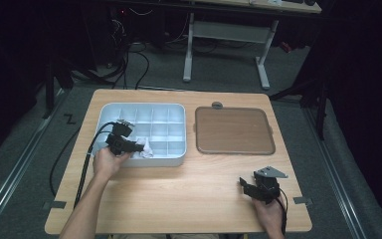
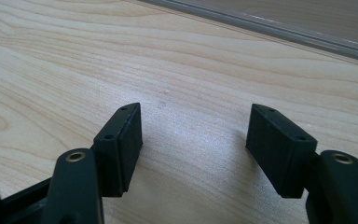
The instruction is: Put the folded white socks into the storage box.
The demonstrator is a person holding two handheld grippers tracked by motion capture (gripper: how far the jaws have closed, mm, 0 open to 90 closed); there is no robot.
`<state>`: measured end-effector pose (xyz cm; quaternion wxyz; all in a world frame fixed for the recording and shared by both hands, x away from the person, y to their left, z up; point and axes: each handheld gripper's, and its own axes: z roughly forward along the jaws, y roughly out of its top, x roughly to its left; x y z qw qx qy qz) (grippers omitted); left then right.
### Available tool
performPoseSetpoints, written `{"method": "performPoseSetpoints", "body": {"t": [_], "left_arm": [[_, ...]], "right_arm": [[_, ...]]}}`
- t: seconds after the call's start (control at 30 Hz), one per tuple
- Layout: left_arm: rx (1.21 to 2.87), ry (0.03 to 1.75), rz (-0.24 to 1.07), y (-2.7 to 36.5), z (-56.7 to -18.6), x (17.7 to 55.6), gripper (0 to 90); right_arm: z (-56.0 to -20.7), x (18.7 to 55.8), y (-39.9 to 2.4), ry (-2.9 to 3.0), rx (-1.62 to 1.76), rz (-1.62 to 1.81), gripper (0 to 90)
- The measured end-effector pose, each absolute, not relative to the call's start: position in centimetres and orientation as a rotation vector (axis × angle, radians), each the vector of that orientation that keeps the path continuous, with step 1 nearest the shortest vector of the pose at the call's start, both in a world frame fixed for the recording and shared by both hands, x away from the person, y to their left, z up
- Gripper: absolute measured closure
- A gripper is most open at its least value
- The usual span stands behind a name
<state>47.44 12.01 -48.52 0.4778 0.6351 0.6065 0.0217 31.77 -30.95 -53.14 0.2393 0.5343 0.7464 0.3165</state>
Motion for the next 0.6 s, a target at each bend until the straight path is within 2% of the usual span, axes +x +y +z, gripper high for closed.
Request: {"method": "performPoseSetpoints", "body": {"t": [0.37,0.6], "left_arm": [[1.574,1.496,0.077,11.6,-48.7,47.4,74.1],[1.653,1.515,0.113,10.8,-48.8,47.7,73.4]], "right_arm": [[-53.1,31.8,-30.9,2.043,1.462,0.866,36.4],[-53.1,31.8,-30.9,2.043,1.462,0.865,36.3]]}}
